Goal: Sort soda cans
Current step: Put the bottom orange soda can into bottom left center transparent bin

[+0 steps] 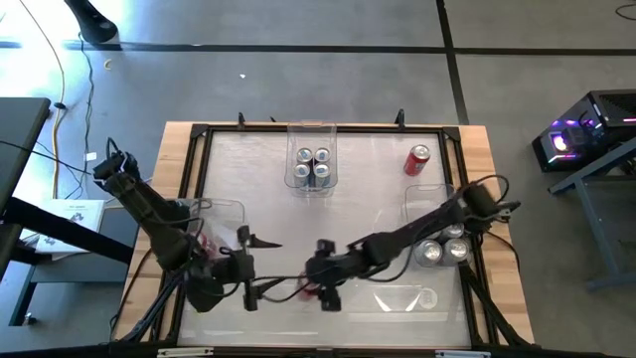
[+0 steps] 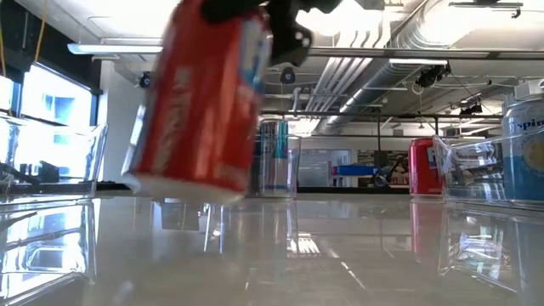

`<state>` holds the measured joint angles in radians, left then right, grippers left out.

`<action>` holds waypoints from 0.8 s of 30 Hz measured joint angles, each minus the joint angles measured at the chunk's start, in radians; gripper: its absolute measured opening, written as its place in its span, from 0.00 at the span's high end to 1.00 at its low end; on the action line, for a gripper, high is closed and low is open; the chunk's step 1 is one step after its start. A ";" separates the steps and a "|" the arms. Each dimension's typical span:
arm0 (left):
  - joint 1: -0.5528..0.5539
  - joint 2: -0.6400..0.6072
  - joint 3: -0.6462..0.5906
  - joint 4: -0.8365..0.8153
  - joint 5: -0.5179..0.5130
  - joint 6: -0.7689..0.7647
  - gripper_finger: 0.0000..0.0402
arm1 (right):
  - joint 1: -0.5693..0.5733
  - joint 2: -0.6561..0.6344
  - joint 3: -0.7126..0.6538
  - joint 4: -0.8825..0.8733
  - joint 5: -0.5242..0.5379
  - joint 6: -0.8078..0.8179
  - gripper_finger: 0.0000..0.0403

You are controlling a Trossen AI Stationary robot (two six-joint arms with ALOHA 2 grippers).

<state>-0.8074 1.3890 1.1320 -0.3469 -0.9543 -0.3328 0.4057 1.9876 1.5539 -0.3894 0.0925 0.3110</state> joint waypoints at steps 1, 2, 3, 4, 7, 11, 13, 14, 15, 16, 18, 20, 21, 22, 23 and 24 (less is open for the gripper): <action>-0.006 -0.003 0.000 -0.024 0.000 -0.027 0.13 | 0.001 0.032 0.041 -0.026 0.000 -0.015 0.31; -0.011 -0.004 0.000 -0.042 0.000 -0.051 0.13 | 0.001 0.060 0.077 -0.055 -0.003 -0.027 0.31; -0.016 -0.004 0.000 -0.058 0.000 -0.070 0.13 | 0.001 0.085 0.109 -0.074 -0.006 -0.041 0.31; -0.019 -0.004 0.000 -0.074 0.000 -0.086 0.13 | 0.000 0.106 0.142 -0.091 -0.008 -0.052 0.31; -0.024 -0.001 0.000 -0.108 -0.002 -0.134 0.13 | -0.002 0.151 0.203 -0.114 -0.026 -0.084 0.31; -0.023 0.009 0.000 -0.140 0.010 -0.177 0.13 | -0.005 0.178 0.237 -0.117 -0.045 -0.108 0.31; -0.020 0.016 0.000 -0.152 0.011 -0.194 0.13 | -0.005 0.178 0.237 -0.117 -0.039 -0.111 0.31; -0.019 0.021 0.000 -0.158 0.014 -0.208 0.13 | -0.005 0.179 0.237 -0.117 -0.033 -0.111 0.31; -0.017 0.025 0.000 -0.159 0.024 -0.223 0.13 | -0.005 0.179 0.237 -0.116 -0.030 -0.112 0.30; -0.014 0.027 0.000 -0.159 0.031 -0.234 0.13 | -0.006 0.179 0.237 -0.115 -0.028 -0.114 0.28; -0.004 0.032 0.000 -0.158 0.054 -0.247 0.13 | -0.006 0.181 0.237 -0.109 -0.025 -0.114 0.20; 0.006 0.035 0.000 -0.158 0.088 -0.241 0.13 | -0.010 0.183 0.234 -0.115 -0.032 -0.110 0.14; 0.010 0.035 0.000 -0.158 0.099 -0.237 0.13 | -0.011 0.184 0.233 -0.121 -0.028 -0.110 0.12; 0.010 0.035 0.000 -0.157 0.103 -0.232 0.13 | -0.013 0.185 0.233 -0.119 -0.027 -0.110 0.10; 0.010 0.035 0.000 -0.156 0.104 -0.224 0.13 | -0.013 0.184 0.233 -0.120 -0.026 -0.110 0.09; 0.010 0.035 0.000 -0.156 0.105 -0.211 0.13 | -0.013 0.181 0.233 -0.122 -0.023 -0.111 0.09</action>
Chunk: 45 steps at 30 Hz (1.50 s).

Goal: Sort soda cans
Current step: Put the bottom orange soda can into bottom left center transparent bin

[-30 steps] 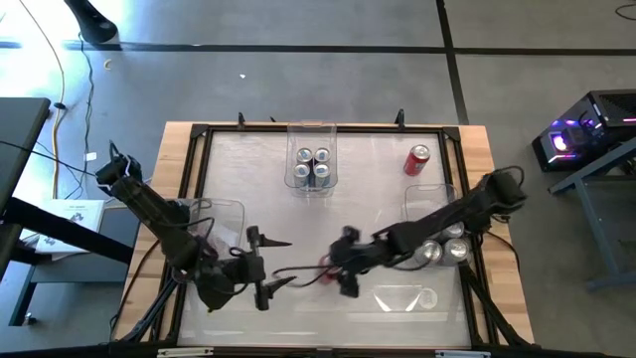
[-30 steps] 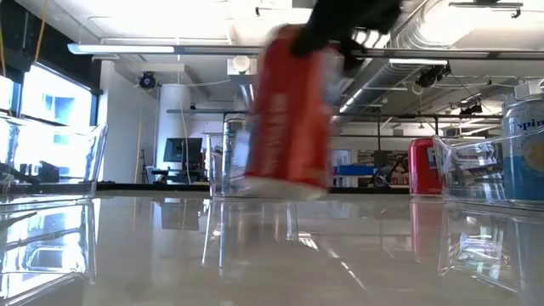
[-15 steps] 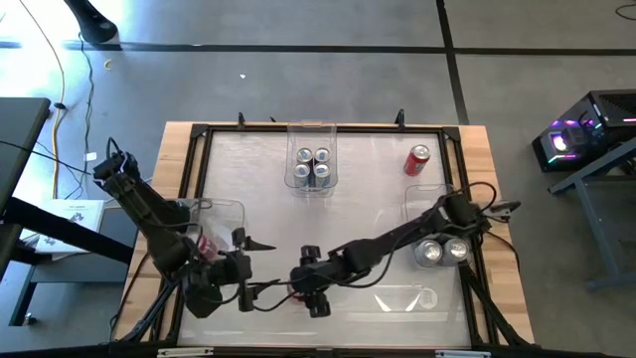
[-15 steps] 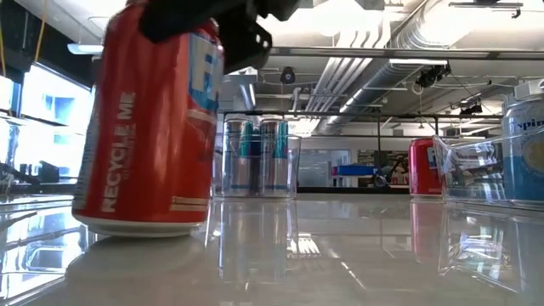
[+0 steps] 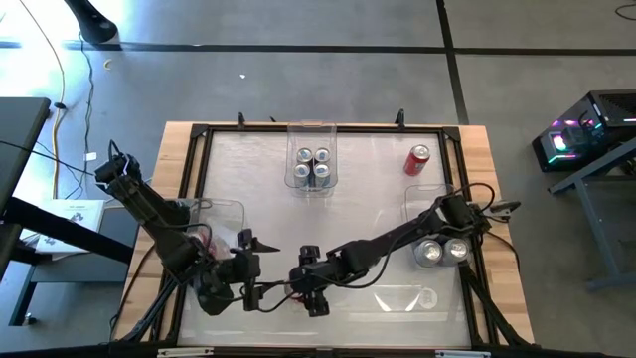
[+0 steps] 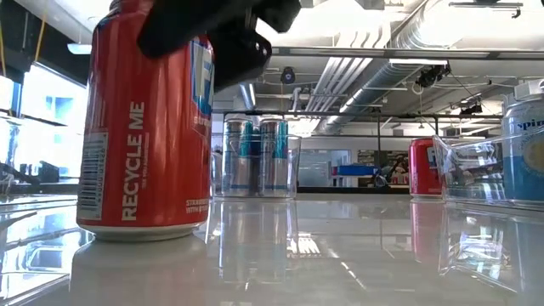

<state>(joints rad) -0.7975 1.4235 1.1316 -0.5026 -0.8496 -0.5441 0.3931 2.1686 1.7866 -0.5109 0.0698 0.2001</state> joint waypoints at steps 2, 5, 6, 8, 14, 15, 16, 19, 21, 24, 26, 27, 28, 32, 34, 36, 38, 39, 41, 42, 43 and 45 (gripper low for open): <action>-0.002 0.000 0.000 0.002 0.003 0.020 0.13 | 0.004 -0.011 0.000 0.001 0.008 -0.002 0.08; -0.015 0.000 0.000 0.008 0.018 0.030 0.13 | 0.022 -0.034 0.000 -0.030 0.066 -0.012 0.08; -0.021 0.001 0.000 0.007 0.029 0.030 0.13 | 0.031 -0.044 0.000 -0.052 0.096 -0.016 0.08; -0.036 0.012 0.000 0.016 0.046 0.030 0.13 | 0.058 -0.071 0.000 -0.106 0.190 -0.018 0.08; -0.048 0.102 -0.001 0.188 0.162 0.131 0.13 | 0.143 -0.123 -0.002 -0.339 0.427 0.112 0.08; -0.043 0.120 -0.002 0.221 0.193 0.158 0.13 | 0.156 -0.123 -0.002 -0.386 0.450 0.155 0.08; -0.035 0.141 -0.002 0.258 0.228 0.182 0.13 | 0.171 -0.123 -0.002 -0.437 0.470 0.201 0.07; 0.001 0.184 -0.003 0.331 0.320 0.220 0.13 | 0.217 -0.123 -0.009 -0.559 0.532 0.356 0.07; 0.021 0.199 -0.003 0.341 0.341 0.225 0.13 | 0.248 -0.131 -0.031 -0.604 0.566 0.448 0.07; 0.049 0.206 -0.001 0.353 0.373 0.225 0.13 | 0.302 -0.134 -0.060 -0.669 0.631 0.607 0.07; 0.064 0.206 0.000 0.366 0.389 0.225 0.13 | 0.332 -0.136 -0.087 -0.710 0.658 0.723 0.07; 0.071 0.205 0.000 0.367 0.392 0.225 0.13 | 0.342 -0.136 -0.100 -0.714 0.668 0.766 0.07; 0.080 0.202 -0.001 0.366 0.398 0.226 0.13 | 0.347 -0.138 -0.115 -0.701 0.683 0.789 0.07; 0.123 0.190 -0.006 0.381 0.428 0.242 0.13 | 0.333 -0.143 -0.153 -0.492 0.706 0.671 0.07; 0.146 0.185 -0.018 0.364 0.427 0.260 0.13 | 0.316 -0.144 -0.153 -0.359 0.715 0.533 0.07; 0.167 0.189 -0.013 0.402 0.418 0.268 0.13 | 0.296 -0.144 -0.152 -0.254 0.711 0.383 0.07; 0.186 0.175 -0.013 0.432 0.376 0.271 0.13 | 0.267 -0.144 -0.152 -0.191 0.713 0.268 0.07; 0.194 0.173 -0.010 0.454 0.362 0.277 0.13 | 0.254 -0.143 -0.148 -0.183 0.717 0.225 0.07; 0.201 0.163 -0.011 0.468 0.345 0.293 0.13 | 0.232 -0.143 -0.143 -0.176 0.718 0.163 0.07; 0.200 0.161 -0.012 0.483 0.344 0.302 0.13 | 0.227 -0.143 -0.142 -0.177 0.707 0.157 0.07; 0.198 0.154 -0.012 0.508 0.348 0.317 0.13 | 0.221 -0.143 -0.142 -0.192 0.691 0.158 0.07; 0.191 0.132 -0.011 0.526 0.366 0.349 0.13 | 0.209 -0.142 -0.142 -0.234 0.653 0.175 0.07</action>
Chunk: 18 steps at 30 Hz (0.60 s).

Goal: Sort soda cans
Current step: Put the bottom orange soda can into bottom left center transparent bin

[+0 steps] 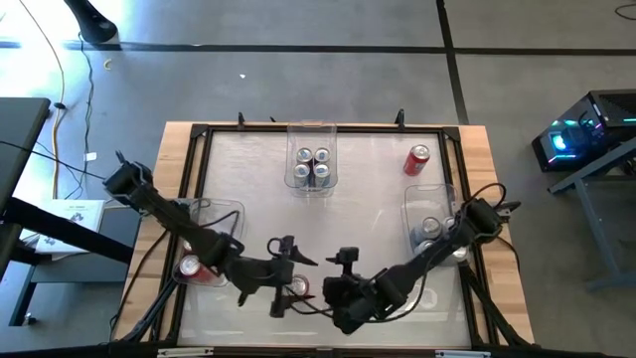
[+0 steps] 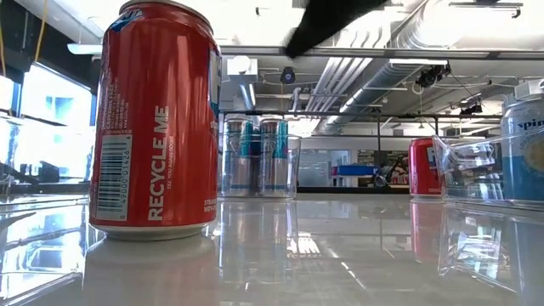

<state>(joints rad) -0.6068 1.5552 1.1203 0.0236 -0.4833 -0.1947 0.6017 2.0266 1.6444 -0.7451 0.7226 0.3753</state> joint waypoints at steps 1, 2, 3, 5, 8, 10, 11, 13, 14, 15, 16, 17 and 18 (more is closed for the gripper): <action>-0.002 -0.011 0.003 0.014 0.018 0.016 0.13 | -0.005 0.000 0.000 -0.036 0.000 0.026 0.07; -0.008 -0.022 0.003 0.010 0.029 0.026 0.13 | -0.009 0.001 0.000 -0.079 0.005 0.056 0.07; -0.015 -0.032 0.003 0.004 0.035 0.033 0.13 | -0.012 0.001 0.000 -0.116 0.006 0.090 0.07; -0.031 -0.046 0.002 0.004 0.037 0.052 0.13 | -0.015 0.001 0.000 -0.199 0.005 0.170 0.07; -0.068 -0.075 0.002 0.017 0.034 0.104 0.13 | -0.012 0.003 0.000 -0.329 -0.002 0.296 0.07; -0.092 -0.088 0.004 0.032 0.036 0.131 0.13 | -0.004 0.003 0.000 -0.415 -0.003 0.378 0.07; -0.103 -0.094 0.004 0.026 0.036 0.145 0.13 | 0.003 0.003 0.000 -0.458 -0.003 0.412 0.07; -0.123 -0.100 0.004 0.010 0.032 0.163 0.13 | 0.023 0.003 0.000 -0.574 -0.001 0.503 0.07; -0.134 -0.103 0.004 -0.013 0.027 0.164 0.13 | 0.038 0.003 0.000 -0.647 0.001 0.565 0.07; -0.143 -0.103 0.004 -0.034 0.022 0.161 0.13 | 0.057 0.001 0.000 -0.725 0.002 0.635 0.07; -0.150 -0.103 0.004 -0.055 0.022 0.149 0.13 | 0.078 -0.006 0.000 -0.798 0.002 0.708 0.07; -0.155 -0.103 0.004 -0.083 0.021 0.133 0.13 | 0.100 -0.017 -0.003 -0.832 0.002 0.781 0.07; -0.159 -0.103 0.004 -0.112 0.019 0.111 0.13 | 0.122 -0.042 -0.018 -0.826 0.004 0.807 0.07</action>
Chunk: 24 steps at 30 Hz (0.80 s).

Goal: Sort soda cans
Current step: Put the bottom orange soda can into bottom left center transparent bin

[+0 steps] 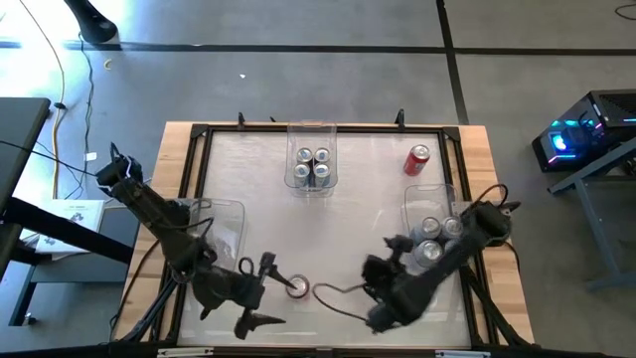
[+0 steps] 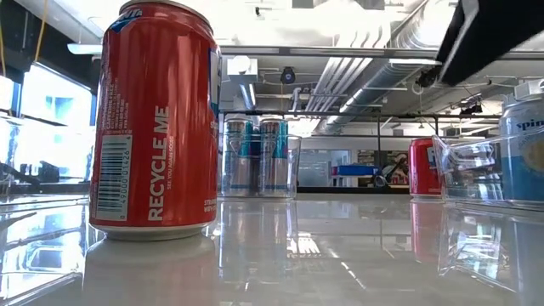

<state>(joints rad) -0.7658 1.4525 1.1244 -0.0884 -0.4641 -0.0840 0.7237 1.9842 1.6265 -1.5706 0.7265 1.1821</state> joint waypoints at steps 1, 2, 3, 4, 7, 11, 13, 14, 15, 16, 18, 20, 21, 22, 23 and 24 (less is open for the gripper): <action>-0.003 0.001 0.000 -0.027 0.000 -0.020 0.13 | 0.025 -0.038 -0.026 0.024 0.013 0.010 0.07; -0.003 0.006 0.000 -0.052 -0.001 -0.043 0.13 | 0.048 -0.072 -0.051 0.037 0.038 0.037 0.07; -0.002 0.010 0.000 -0.078 -0.001 -0.060 0.13 | 0.072 -0.105 -0.074 0.050 0.067 0.080 0.07; 0.000 0.018 0.000 -0.105 0.000 -0.072 0.13 | 0.098 -0.136 -0.099 0.051 0.101 0.132 0.07; 0.009 0.061 0.000 -0.142 0.014 -0.086 0.13 | 0.170 -0.209 -0.190 0.062 0.207 0.290 0.07; 0.025 0.130 0.000 -0.149 0.016 -0.077 0.13 | 0.237 -0.273 -0.293 0.146 0.326 0.398 0.07; 0.059 0.157 0.000 -0.142 0.025 -0.157 0.13 | 0.250 -0.277 -0.325 0.201 0.349 0.415 0.07; 0.080 0.167 0.000 -0.145 0.041 -0.193 0.13 | 0.253 -0.277 -0.335 0.225 0.354 0.414 0.07; 0.099 0.177 0.000 -0.153 0.067 -0.220 0.13 | 0.255 -0.277 -0.341 0.250 0.355 0.411 0.07; 0.116 0.189 0.000 -0.166 0.074 -0.241 0.13 | 0.254 -0.277 -0.348 0.270 0.358 0.407 0.07; 0.141 0.210 0.000 -0.176 0.086 -0.270 0.13 | 0.252 -0.275 -0.357 0.318 0.357 0.381 0.07; 0.154 0.224 0.000 -0.171 0.090 -0.278 0.13 | 0.251 -0.275 -0.362 0.365 0.358 0.337 0.07; 0.158 0.231 0.000 -0.168 0.094 -0.279 0.13 | 0.251 -0.275 -0.362 0.381 0.361 0.320 0.07; 0.161 0.240 0.000 -0.170 0.098 -0.281 0.13 | 0.251 -0.275 -0.362 0.395 0.362 0.302 0.07; 0.164 0.248 0.000 -0.174 0.108 -0.282 0.13 | 0.251 -0.275 -0.362 0.411 0.362 0.287 0.07; 0.165 0.255 0.000 -0.179 0.114 -0.283 0.13 | 0.251 -0.275 -0.362 0.425 0.363 0.276 0.07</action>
<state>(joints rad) -0.6010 1.7077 1.1248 -0.2677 -0.3498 -0.3672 0.9749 1.7092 1.2644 -1.1459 1.0891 1.4581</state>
